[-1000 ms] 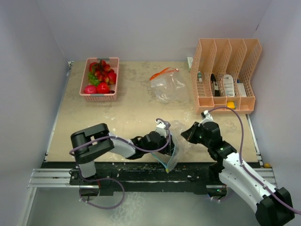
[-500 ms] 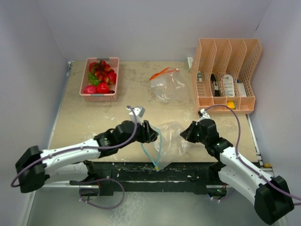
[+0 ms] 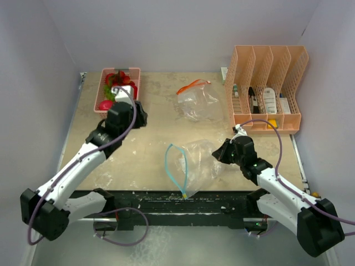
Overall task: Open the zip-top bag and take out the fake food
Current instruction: Place the fake fruit in the bin.
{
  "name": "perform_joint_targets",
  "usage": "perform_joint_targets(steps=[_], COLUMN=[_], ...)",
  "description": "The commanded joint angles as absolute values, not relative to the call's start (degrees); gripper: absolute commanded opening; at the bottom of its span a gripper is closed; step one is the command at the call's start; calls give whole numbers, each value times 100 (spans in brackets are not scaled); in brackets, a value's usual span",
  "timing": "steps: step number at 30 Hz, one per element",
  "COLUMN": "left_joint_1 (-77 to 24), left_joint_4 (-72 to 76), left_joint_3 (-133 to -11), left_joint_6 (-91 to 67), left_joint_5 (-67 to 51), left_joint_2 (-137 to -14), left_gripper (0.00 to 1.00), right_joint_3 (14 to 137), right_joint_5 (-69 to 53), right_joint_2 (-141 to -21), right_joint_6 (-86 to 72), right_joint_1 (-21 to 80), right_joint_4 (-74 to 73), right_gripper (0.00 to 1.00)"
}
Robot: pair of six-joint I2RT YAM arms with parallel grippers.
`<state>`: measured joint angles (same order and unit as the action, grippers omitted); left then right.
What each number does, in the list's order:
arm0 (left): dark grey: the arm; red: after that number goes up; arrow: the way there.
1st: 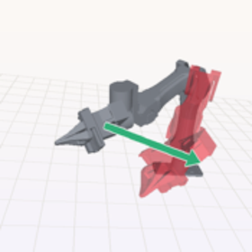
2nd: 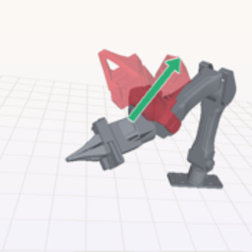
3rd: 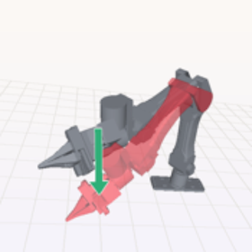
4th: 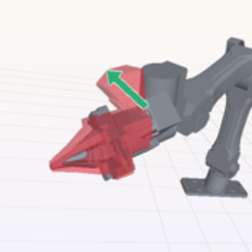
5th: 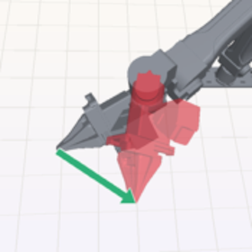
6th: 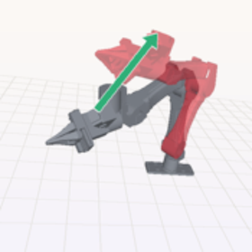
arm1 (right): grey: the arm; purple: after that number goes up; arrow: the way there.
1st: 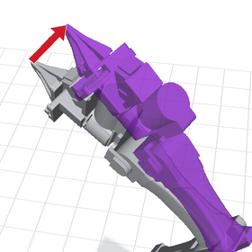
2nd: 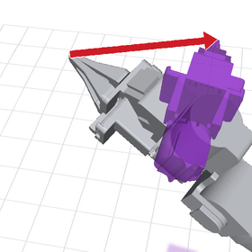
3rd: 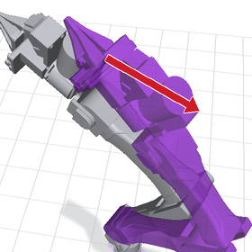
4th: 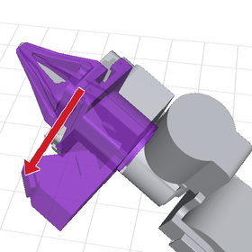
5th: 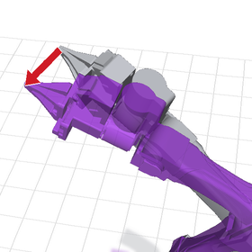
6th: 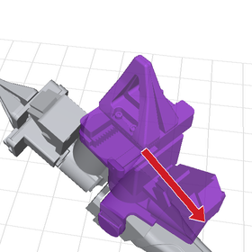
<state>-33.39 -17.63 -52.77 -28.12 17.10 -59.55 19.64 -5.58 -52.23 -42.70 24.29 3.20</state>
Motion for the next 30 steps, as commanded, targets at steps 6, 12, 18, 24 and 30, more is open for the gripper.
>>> perform_joint_targets(steps=[6,12,18,24,30], left_joint_1=[-967,-485,-290,-211,-211], left_joint_4=[-688,-535,-395,-289,-232], left_joint_3=[-6610,-7227,-7410,-7595,-7649], left_joint_6=[-2555,-2536,-2706,-2802,-2938], left_joint_5=[1149,1088,639,276,-156], left_joint_2=[-8158,-9089,-9503,-9717,-9954], left_gripper=[33,35,48,57,69], right_joint_3=[2137,2246,2159,2162,2057], right_joint_5=[-789,-776,-899,-835,-808], right_joint_2=[-5515,-5688,-5817,-5587,-5432], right_joint_6=[-4022,-3936,-4025,-3948,-4008], right_joint_1=[2390,2375,2369,2370,2372], right_joint_4=[641,691,896,603,525], right_gripper=[0,0,0,0,0])
